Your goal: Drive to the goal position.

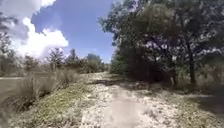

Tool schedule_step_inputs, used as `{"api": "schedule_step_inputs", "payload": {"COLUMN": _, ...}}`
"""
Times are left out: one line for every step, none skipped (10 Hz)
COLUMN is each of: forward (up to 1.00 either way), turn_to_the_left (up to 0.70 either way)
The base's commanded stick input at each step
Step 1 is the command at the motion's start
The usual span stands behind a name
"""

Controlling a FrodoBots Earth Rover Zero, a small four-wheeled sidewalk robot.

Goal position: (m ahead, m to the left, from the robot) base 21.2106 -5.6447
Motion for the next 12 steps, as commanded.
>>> {"api": "schedule_step_inputs", "payload": {"forward": 0.5, "turn_to_the_left": 0.0}}
{"api": "schedule_step_inputs", "payload": {"forward": 0.5, "turn_to_the_left": 0.0}}
{"api": "schedule_step_inputs", "payload": {"forward": 0.5, "turn_to_the_left": 0.0}}
{"api": "schedule_step_inputs", "payload": {"forward": 0.5, "turn_to_the_left": 0.0}}
{"api": "schedule_step_inputs", "payload": {"forward": 0.5, "turn_to_the_left": 0.0}}
{"api": "schedule_step_inputs", "payload": {"forward": 0.5, "turn_to_the_left": 0.0}}
{"api": "schedule_step_inputs", "payload": {"forward": 0.5, "turn_to_the_left": 0.0}}
{"api": "schedule_step_inputs", "payload": {"forward": 0.5, "turn_to_the_left": 0.0}}
{"api": "schedule_step_inputs", "payload": {"forward": 0.5, "turn_to_the_left": 0.0}}
{"api": "schedule_step_inputs", "payload": {"forward": 0.5, "turn_to_the_left": 0.0}}
{"api": "schedule_step_inputs", "payload": {"forward": 0.5, "turn_to_the_left": 0.0}}
{"api": "schedule_step_inputs", "payload": {"forward": 0.5, "turn_to_the_left": 0.0}}
